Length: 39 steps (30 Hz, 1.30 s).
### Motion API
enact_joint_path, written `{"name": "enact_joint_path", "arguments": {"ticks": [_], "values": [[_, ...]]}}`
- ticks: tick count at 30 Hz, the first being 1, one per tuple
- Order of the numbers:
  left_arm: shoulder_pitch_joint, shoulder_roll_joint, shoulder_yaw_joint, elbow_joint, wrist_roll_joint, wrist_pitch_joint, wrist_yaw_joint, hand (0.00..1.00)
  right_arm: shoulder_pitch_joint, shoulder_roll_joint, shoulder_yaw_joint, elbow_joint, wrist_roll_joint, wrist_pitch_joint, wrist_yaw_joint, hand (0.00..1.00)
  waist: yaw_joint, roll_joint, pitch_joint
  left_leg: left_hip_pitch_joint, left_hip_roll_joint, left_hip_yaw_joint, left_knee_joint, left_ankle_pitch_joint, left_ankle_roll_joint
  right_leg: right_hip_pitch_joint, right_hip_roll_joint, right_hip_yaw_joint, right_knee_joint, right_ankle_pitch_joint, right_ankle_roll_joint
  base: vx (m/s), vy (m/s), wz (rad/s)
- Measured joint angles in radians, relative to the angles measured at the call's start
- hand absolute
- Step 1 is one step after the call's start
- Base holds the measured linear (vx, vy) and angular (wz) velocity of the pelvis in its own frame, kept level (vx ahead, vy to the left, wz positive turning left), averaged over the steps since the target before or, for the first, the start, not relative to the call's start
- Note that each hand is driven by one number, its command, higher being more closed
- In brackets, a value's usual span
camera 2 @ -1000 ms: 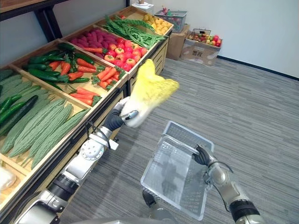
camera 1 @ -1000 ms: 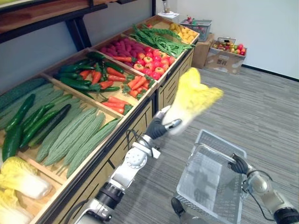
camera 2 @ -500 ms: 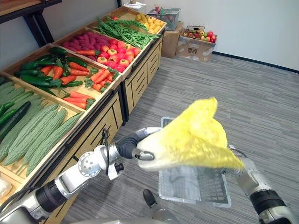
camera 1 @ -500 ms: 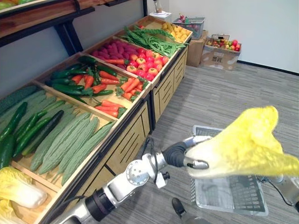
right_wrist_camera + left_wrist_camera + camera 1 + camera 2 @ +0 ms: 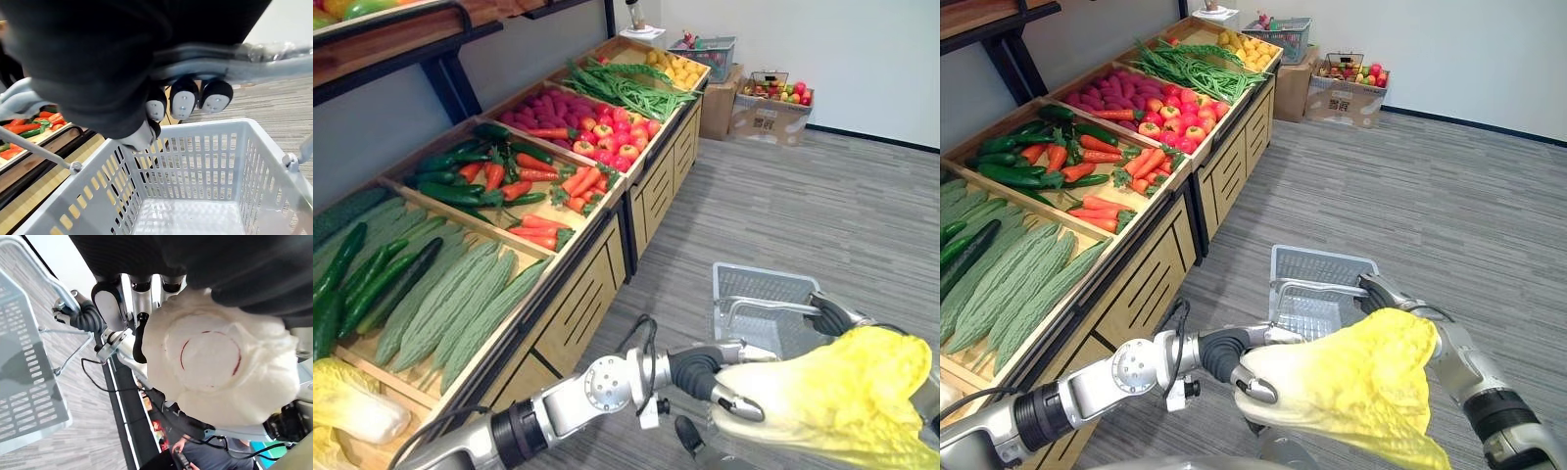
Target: Pick vegetable in the basket
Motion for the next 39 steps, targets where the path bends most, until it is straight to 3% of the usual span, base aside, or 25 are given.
{"name": "enact_joint_path", "arguments": {"ticks": [7, 16, 20, 22, 31, 39], "values": [[-0.012, -0.05, -0.035, 0.064, 0.07, 0.0, 0.001, 1.0, -0.04, 0.008, 0.038, -0.058, 0.001, 0.007, 0.027, 1.0, -0.001, 0.0, 0.0, 0.011, 0.001, 0.012, 0.006, -0.002, -0.003, 0.002, 0.004, 0.006, 0.006, -0.002, -0.001, -0.01, -0.017, -0.04], [-0.027, -0.144, -0.058, 0.174, 0.158, 0.004, 0.004, 1.0, -0.132, 0.105, 0.09, -0.081, 0.01, 0.029, 0.057, 1.0, 0.001, -0.001, 0.0, 0.014, 0.001, 0.013, 0.007, -0.002, -0.003, 0.0, 0.007, 0.007, 0.013, -0.002, -0.002, 0.0, -0.011, 0.0], [-0.028, -0.195, -0.053, 0.241, 0.255, 0.017, 0.021, 1.0, -0.158, 0.142, 0.118, -0.087, 0.01, 0.04, 0.07, 1.0, 0.002, -0.003, 0.0, 0.014, 0.001, 0.011, 0.007, -0.002, -0.003, 0.0, 0.007, 0.006, 0.015, -0.002, -0.002, 0.0, -0.008, 0.0], [-0.028, -0.215, -0.032, 0.276, 0.305, 0.018, 0.028, 1.0, -0.162, 0.16, 0.118, -0.087, 0.01, 0.047, 0.071, 1.0, 0.002, -0.009, 0.003, 0.013, 0.002, 0.01, 0.007, -0.003, -0.001, -0.002, 0.001, -0.02, 0.018, -0.024, -0.02, -0.02, -0.023, 0.03], [-0.03, -0.25, 0.072, 0.419, 0.456, 0.026, 0.043, 1.0, -0.163, 0.171, 0.116, -0.072, -0.014, 0.052, 0.1, 1.0, 0.004, -0.018, 0.006, -0.006, 0.019, -0.018, 0.006, -0.003, -0.001, -0.01, -0.01, -0.105, 0.023, -0.021, -0.027, -0.01, -0.025, 0.11], [-0.039, -0.254, 0.117, 0.494, 0.509, 0.047, 0.049, 1.0, -0.118, 0.2, 0.026, -0.015, -0.054, 0.052, 0.102, 1.0, 0.004, -0.025, 0.011, -0.006, 0.016, -0.033, -0.01, -0.002, 0.0, -0.005, -0.017, -0.15, 0.032, -0.023, -0.03, -0.02, -0.011, 0.08]]}}
